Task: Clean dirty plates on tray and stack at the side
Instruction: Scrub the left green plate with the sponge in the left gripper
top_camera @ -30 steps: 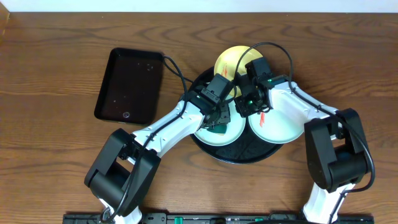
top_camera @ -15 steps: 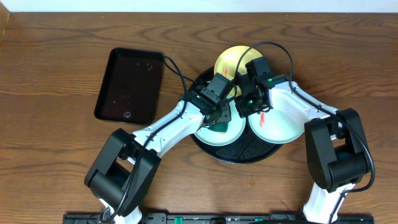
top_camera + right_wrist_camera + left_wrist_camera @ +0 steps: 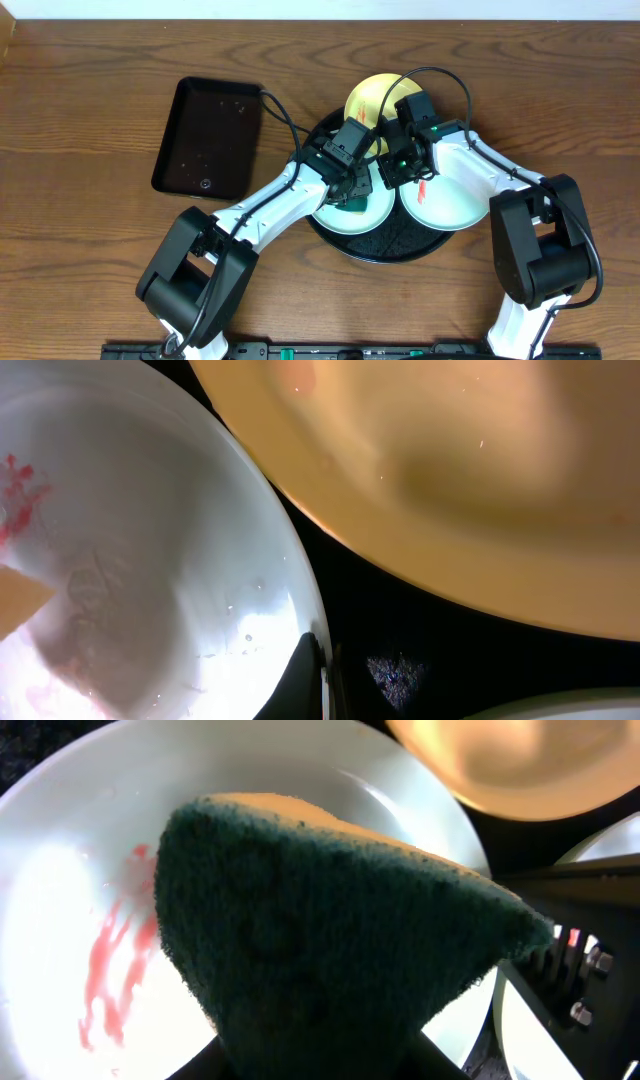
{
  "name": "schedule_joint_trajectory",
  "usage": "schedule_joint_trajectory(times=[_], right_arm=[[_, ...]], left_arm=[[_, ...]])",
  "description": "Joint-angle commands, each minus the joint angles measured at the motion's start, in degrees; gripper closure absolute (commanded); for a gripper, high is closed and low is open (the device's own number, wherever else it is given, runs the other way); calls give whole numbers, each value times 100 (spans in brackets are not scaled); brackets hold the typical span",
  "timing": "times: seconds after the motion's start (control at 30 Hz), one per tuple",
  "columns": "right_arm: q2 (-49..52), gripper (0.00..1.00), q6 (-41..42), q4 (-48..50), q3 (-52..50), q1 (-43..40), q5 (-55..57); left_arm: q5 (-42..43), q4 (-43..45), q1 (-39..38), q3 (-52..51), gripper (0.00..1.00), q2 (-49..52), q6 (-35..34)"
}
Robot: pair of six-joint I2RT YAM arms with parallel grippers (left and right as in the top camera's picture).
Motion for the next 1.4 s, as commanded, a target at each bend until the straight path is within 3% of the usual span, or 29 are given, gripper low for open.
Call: schedule_joint_trajectory(times=[0.0, 0.37, 0.43, 0.57, 0.87, 1.2, 1.37], right_arm=[[111, 99, -4, -20, 4, 26, 101], [111, 99, -2, -31, 4, 26, 101], [111, 99, -2, -22, 7, 26, 101], [111, 99, -4, -22, 7, 26, 101], [111, 99, -4, -24, 4, 26, 101], [111, 99, -4, -35, 4, 26, 103], [111, 98, -4, -35, 4, 26, 103]], left_arm=[[-114, 68, -22, -33, 66, 219, -94], [-111, 157, -31, -33, 65, 535, -420], [-109, 205, -31, -33, 56, 535, -420], [-109, 219, -31, -33, 52, 535, -417], [-111, 210, -28, -33, 51, 520, -407], [-114, 151, -28, -26, 52, 140, 87], [-111, 153, -28, -26, 35, 138, 87]])
